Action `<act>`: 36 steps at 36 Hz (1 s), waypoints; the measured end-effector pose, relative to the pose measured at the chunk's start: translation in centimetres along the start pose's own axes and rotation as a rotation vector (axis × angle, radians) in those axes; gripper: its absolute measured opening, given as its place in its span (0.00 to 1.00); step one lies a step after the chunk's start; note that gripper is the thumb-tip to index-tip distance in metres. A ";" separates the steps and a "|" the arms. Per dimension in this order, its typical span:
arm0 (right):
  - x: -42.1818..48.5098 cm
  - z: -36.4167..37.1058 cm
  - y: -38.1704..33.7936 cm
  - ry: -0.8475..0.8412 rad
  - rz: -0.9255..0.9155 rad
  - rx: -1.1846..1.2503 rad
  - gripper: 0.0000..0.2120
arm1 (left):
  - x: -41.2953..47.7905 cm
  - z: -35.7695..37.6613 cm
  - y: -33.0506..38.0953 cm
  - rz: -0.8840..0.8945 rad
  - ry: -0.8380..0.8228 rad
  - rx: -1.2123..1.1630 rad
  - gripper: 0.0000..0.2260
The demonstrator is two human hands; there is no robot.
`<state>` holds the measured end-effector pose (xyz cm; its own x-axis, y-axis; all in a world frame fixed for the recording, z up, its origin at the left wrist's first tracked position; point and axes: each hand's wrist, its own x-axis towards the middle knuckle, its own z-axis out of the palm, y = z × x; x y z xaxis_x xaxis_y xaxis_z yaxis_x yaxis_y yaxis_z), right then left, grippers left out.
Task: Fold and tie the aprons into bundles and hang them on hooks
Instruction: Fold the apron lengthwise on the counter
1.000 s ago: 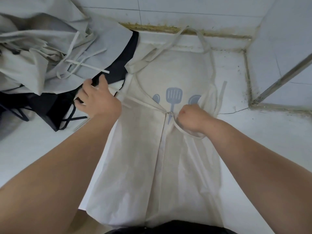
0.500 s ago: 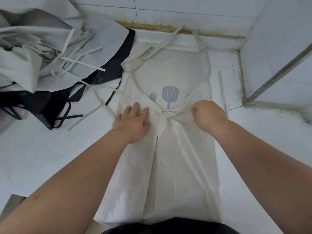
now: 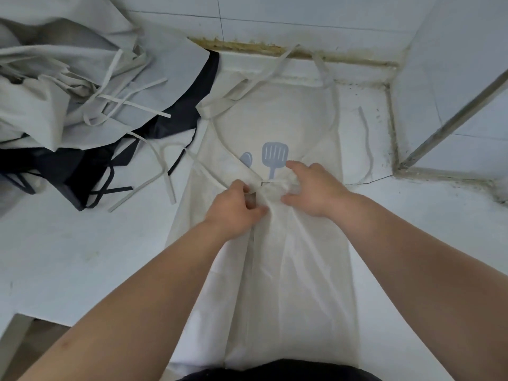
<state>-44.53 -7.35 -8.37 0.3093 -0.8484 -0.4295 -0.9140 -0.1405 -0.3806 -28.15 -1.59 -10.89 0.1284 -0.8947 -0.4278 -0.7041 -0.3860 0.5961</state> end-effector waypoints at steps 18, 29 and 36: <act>3.1 -0.1 2.3 0.021 -0.021 -0.255 0.11 | 3.0 2.1 1.7 0.045 0.152 -0.038 0.20; 4.4 -0.2 3.2 0.297 0.251 -0.031 0.13 | 2.5 2.6 1.6 0.055 0.151 -0.096 0.26; 2.6 -0.2 3.1 0.267 0.146 -0.004 0.25 | 2.6 2.6 1.9 0.082 0.162 -0.017 0.18</act>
<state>-46.63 -10.10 -10.53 0.0948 -0.9638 -0.2491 -0.9449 -0.0084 -0.3272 -30.98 -4.06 -12.60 0.1834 -0.9473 -0.2628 -0.7050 -0.3130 0.6364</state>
